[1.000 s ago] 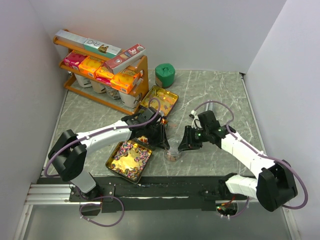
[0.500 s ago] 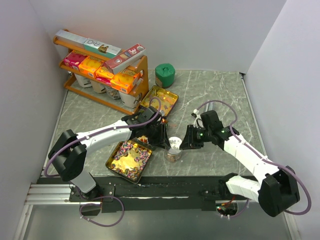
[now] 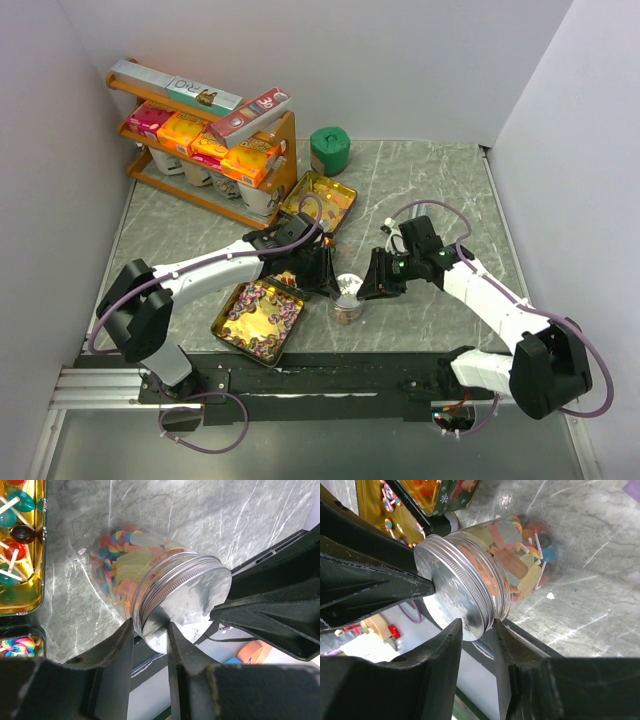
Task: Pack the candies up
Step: Close the bottle lid on the packing bottle.
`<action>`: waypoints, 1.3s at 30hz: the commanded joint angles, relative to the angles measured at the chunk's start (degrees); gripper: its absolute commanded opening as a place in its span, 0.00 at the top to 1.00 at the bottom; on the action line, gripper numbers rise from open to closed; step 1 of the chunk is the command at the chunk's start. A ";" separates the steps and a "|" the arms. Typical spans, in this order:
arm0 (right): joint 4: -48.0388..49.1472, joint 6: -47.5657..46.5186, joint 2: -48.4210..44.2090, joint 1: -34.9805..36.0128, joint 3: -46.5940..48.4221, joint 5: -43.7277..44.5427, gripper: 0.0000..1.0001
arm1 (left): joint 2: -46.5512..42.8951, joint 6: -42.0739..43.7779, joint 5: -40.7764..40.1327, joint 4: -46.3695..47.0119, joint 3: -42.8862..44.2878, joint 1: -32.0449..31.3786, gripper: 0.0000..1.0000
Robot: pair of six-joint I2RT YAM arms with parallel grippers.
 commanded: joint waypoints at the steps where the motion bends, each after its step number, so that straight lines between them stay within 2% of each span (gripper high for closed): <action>1: -2.82 -0.82 2.39 0.33 1.85 -6.32 0.61 | 2.41 1.16 -3.35 2.02 0.81 -1.48 0.69; 13: -6.08 -3.11 -0.33 0.42 2.90 -3.77 0.58 | 1.97 2.74 -5.11 -0.18 1.43 -1.48 0.68; 22: -6.34 -3.81 -2.09 0.33 3.61 -4.48 0.48 | 2.05 3.62 -5.11 -0.44 2.39 -1.48 0.64; 30: -6.25 -3.64 -1.21 0.42 2.47 -1.84 0.48 | 1.61 4.06 -5.37 -0.79 2.66 -1.57 0.63; 33: -5.56 -3.64 -0.95 0.33 2.29 -1.14 0.50 | 1.26 4.15 -5.46 -0.70 2.66 -1.57 0.63; 36: -4.24 -3.29 -0.07 0.25 2.11 -0.79 0.61 | 1.00 4.24 -5.37 -0.35 2.57 -1.57 0.61; 39: -2.66 -2.94 1.07 0.33 1.67 -1.40 0.65 | 0.65 4.50 -4.67 0.44 2.31 -1.57 0.57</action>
